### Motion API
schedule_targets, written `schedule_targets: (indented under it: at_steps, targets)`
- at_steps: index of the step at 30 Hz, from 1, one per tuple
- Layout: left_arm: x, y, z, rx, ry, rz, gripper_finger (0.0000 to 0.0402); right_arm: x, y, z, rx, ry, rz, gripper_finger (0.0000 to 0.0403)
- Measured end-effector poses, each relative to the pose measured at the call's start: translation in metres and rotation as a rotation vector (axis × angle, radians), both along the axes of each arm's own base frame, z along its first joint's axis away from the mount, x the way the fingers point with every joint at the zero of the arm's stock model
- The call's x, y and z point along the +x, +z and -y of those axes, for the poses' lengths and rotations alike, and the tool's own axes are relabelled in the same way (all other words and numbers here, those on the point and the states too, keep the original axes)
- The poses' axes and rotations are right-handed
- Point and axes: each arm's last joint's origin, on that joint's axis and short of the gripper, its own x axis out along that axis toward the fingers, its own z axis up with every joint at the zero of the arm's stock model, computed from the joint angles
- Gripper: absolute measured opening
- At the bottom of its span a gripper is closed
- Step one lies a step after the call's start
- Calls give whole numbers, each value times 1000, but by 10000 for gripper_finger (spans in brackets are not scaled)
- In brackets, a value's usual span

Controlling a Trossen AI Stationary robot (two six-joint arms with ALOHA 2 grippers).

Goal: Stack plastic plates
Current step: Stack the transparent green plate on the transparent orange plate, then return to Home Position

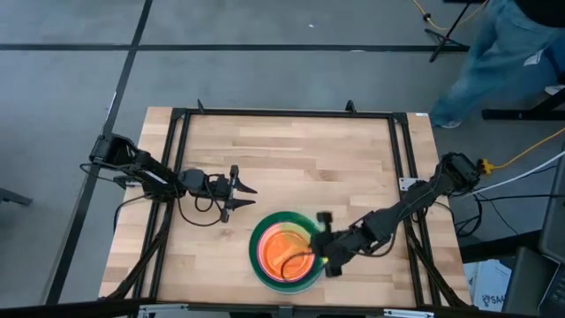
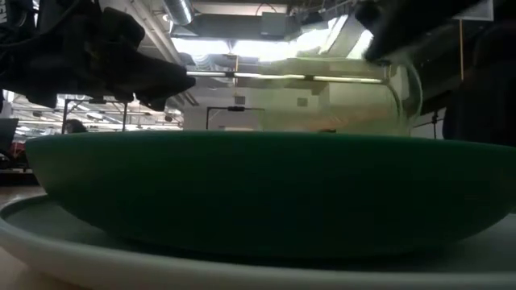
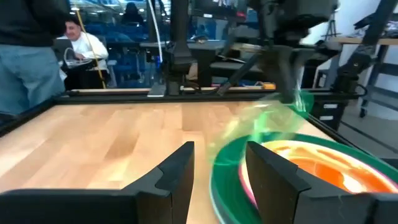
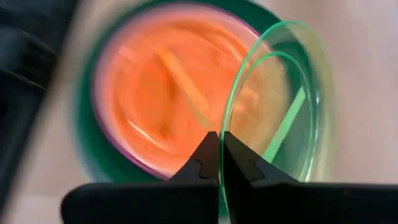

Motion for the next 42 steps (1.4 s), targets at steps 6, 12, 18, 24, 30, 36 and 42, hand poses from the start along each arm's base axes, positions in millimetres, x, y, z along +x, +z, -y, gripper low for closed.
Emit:
schedule_targets:
  at_steps: [6,12,18,24,30,36,42]
  targets:
    - [-1,0,7,-32,-21,-2,138,21,-5,-28,130,154,126,0]
    - [-2,0,13,-51,-38,-4,138,28,-24,-40,125,189,76,0]
    - [-2,0,18,-54,-63,-5,138,34,-39,-36,119,41,49,5]
    - [-3,0,22,-47,-83,-3,138,36,-40,-34,189,-6,27,63]
    - [-3,0,22,-44,-73,-1,138,35,-27,-29,202,37,18,142]
    - [-3,1,22,-45,-59,5,138,24,-4,-12,121,31,16,164]
    - [-3,0,21,-50,-52,0,138,4,3,3,47,-12,67,165]
